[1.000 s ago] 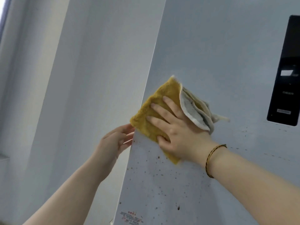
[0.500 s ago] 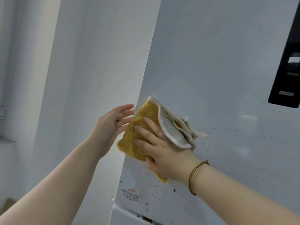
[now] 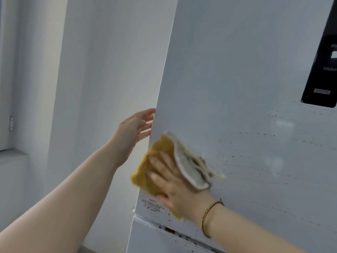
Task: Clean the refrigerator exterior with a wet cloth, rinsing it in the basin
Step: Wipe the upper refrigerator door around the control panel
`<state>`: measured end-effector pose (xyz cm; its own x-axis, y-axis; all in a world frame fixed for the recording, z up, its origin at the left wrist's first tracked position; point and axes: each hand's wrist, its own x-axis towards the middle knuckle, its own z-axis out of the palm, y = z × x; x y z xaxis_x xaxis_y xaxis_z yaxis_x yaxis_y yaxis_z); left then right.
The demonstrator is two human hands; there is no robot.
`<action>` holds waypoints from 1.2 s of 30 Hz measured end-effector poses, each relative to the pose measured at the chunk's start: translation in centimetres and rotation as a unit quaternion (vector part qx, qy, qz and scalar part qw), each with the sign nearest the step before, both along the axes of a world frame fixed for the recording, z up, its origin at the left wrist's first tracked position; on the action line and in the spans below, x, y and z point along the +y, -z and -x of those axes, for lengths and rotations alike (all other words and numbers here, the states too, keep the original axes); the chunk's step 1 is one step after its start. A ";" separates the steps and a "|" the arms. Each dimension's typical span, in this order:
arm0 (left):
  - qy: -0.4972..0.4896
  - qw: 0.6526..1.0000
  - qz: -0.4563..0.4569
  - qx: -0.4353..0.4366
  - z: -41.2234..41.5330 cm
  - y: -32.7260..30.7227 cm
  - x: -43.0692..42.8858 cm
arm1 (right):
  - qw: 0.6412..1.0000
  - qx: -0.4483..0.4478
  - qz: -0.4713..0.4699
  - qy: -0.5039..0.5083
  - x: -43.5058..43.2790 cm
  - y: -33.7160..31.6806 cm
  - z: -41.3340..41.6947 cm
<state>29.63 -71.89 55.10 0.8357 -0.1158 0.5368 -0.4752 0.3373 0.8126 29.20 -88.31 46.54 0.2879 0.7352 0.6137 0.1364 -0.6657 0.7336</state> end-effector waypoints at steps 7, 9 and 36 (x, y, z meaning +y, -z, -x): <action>-0.027 1.000 -0.002 0.006 0.3 0.4 -0.8 | 0.978 -0.065 -0.193 0.033 0.3 -2.6 1.4; -0.035 0.999 -0.002 0.011 0.4 0.4 -0.9 | 0.991 -0.016 -0.130 0.023 0.5 0.9 1.2; -0.071 0.995 -0.070 -0.027 1.5 1.6 -2.5 | 0.979 -0.073 -0.148 0.116 -4.5 -2.1 3.9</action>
<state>28.13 -74.36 53.52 0.8196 -0.0755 0.5680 -0.5538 0.1496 0.8191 25.30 -92.82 48.67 0.3201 0.4442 0.8368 -0.1354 -0.8528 0.5044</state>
